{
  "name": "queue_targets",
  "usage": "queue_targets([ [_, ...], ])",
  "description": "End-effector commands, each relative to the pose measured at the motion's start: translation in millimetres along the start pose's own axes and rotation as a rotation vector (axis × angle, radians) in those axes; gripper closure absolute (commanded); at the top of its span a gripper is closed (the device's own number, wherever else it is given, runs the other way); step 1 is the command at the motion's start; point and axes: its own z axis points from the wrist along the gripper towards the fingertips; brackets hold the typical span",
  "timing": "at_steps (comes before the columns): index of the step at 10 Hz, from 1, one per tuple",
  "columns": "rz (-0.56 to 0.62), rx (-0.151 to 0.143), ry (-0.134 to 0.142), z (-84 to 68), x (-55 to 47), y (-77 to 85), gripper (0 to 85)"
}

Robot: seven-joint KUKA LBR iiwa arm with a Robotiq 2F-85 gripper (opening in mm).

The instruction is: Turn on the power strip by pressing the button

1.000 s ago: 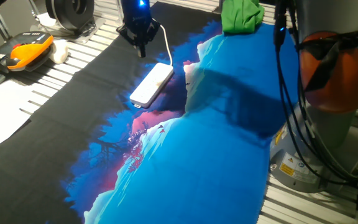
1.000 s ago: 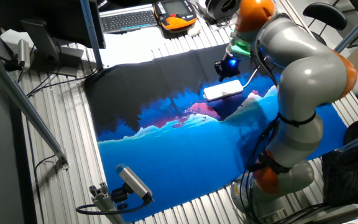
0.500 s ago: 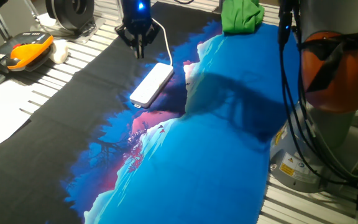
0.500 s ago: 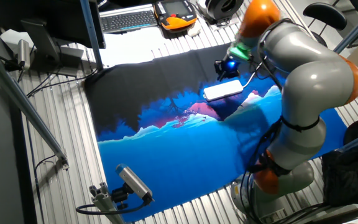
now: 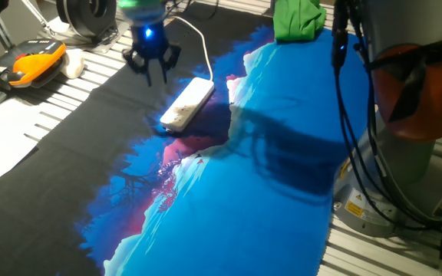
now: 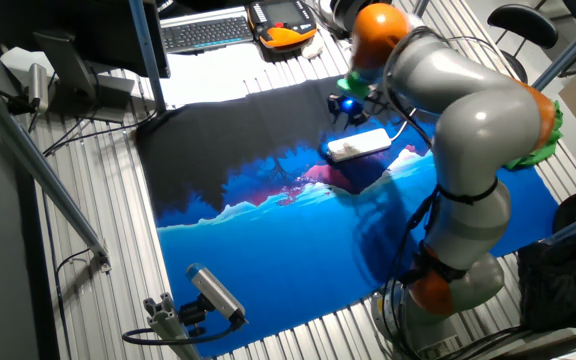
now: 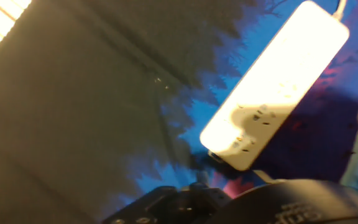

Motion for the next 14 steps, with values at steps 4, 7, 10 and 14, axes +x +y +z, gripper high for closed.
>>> queue_targets([
  [4, 0.152, -0.034, 0.006, 28.9, -11.8, 10.5, 34.0],
  [7, 0.159, -0.044, -0.004, 50.8, -20.2, 20.7, 34.0],
  [10, 0.161, -0.053, 0.0, 68.3, -25.0, 24.7, 17.0],
  [14, 0.159, -0.071, 0.015, 83.1, -31.3, 20.4, 17.0],
])
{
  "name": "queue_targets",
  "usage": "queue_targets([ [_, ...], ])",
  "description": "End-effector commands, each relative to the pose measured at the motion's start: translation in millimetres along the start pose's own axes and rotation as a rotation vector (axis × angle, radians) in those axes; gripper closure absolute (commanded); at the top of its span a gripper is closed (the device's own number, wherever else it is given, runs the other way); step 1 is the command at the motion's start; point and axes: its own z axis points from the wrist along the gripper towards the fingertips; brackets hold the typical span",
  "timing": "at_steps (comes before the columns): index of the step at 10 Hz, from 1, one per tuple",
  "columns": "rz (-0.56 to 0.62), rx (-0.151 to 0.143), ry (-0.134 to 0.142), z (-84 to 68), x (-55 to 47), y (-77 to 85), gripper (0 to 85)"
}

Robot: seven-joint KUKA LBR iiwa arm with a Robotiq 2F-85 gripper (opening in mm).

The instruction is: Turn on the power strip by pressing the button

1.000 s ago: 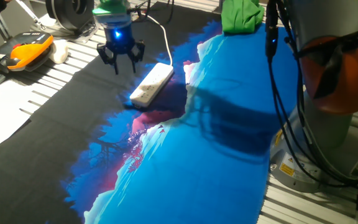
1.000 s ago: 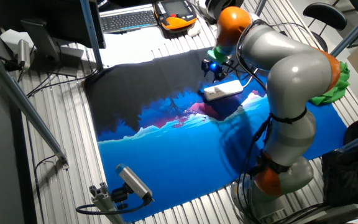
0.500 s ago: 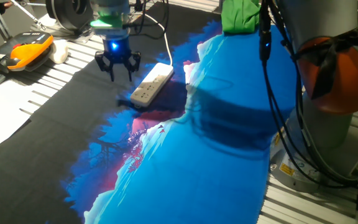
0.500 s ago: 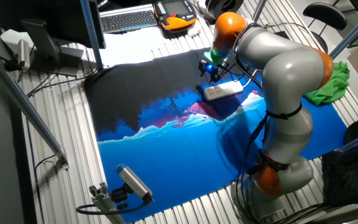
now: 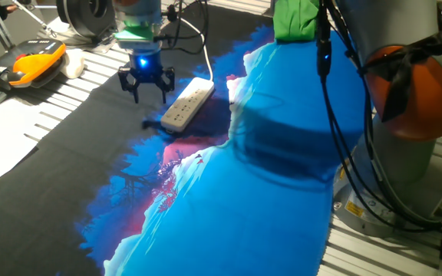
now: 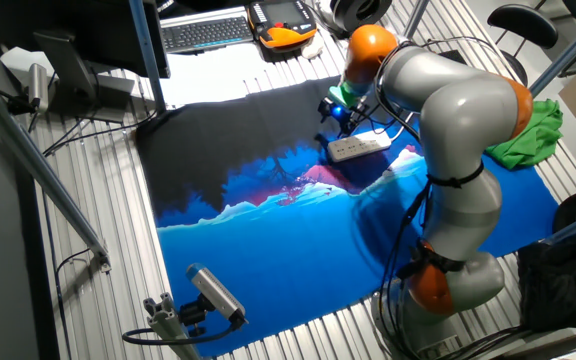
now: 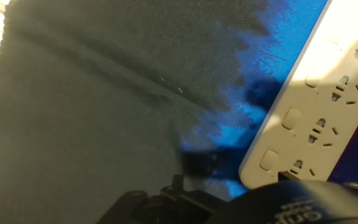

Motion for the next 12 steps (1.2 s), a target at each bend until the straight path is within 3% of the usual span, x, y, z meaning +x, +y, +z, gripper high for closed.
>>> queue_targets([
  [1, 0.004, 0.001, -0.003, 2.4, 0.1, -0.7, 17.0],
  [5, -0.001, 0.011, -0.025, 22.7, -5.1, 0.7, 17.0],
  [12, -0.009, 0.002, -0.033, 43.3, -8.6, -0.8, 17.0],
])
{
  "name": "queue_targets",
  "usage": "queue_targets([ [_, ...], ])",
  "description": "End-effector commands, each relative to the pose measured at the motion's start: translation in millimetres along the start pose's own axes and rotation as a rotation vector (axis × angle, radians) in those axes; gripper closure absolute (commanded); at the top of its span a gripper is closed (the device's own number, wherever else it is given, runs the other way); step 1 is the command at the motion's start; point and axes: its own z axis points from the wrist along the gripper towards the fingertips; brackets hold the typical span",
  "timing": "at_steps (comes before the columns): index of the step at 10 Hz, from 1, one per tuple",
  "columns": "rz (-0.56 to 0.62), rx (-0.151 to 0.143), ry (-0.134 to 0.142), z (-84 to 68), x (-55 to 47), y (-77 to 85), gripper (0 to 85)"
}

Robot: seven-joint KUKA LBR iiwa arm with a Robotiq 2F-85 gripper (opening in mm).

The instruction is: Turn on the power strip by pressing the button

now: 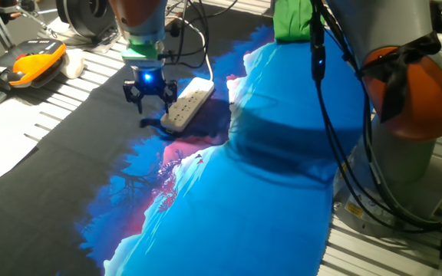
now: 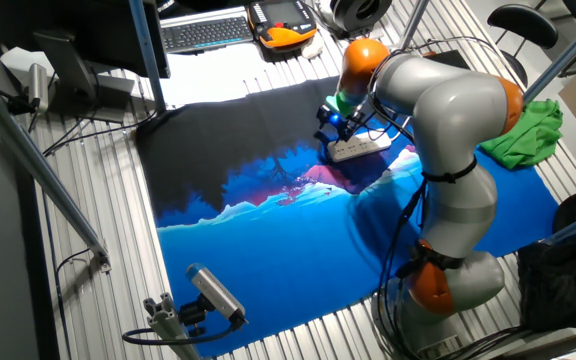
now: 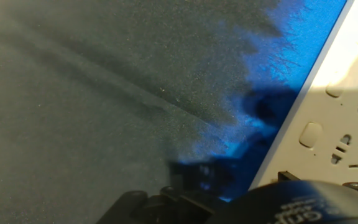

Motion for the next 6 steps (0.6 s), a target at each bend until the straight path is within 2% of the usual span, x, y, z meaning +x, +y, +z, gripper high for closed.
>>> queue_targets([
  [1, -0.003, 0.001, -0.001, 1.8, 0.4, -1.5, 17.0],
  [6, -0.002, 0.0, -0.007, 7.4, 0.9, -3.9, 17.0],
])
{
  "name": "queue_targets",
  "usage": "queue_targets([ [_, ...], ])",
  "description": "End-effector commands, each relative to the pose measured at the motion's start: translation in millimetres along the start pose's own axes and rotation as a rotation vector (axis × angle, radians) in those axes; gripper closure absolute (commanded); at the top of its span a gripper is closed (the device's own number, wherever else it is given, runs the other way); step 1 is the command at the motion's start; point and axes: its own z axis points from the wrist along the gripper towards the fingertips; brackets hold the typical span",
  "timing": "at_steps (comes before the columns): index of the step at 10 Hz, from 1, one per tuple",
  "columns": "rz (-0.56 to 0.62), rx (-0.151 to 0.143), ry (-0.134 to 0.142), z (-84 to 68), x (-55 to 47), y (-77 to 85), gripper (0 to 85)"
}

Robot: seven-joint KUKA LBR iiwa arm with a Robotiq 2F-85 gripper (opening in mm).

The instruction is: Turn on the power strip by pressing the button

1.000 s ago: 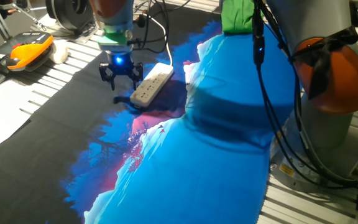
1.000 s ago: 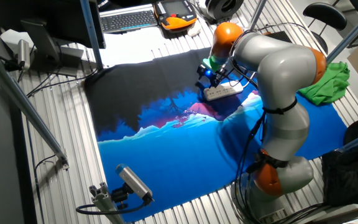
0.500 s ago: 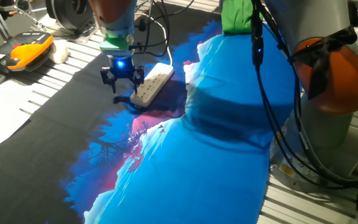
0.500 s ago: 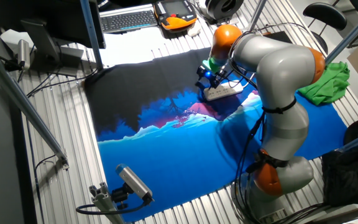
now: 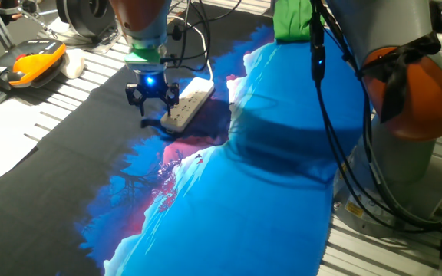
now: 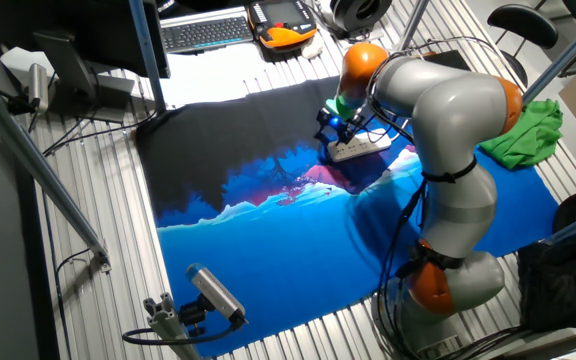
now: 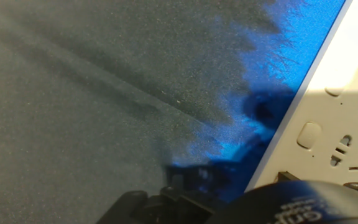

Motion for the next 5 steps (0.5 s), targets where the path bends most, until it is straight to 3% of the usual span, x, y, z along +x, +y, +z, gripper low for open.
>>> queue_targets([
  [1, -0.002, 0.0, -0.001, 2.3, 0.1, -0.4, 17.0],
  [5, -0.004, 0.003, -0.008, 7.5, 2.6, -1.8, 17.0],
])
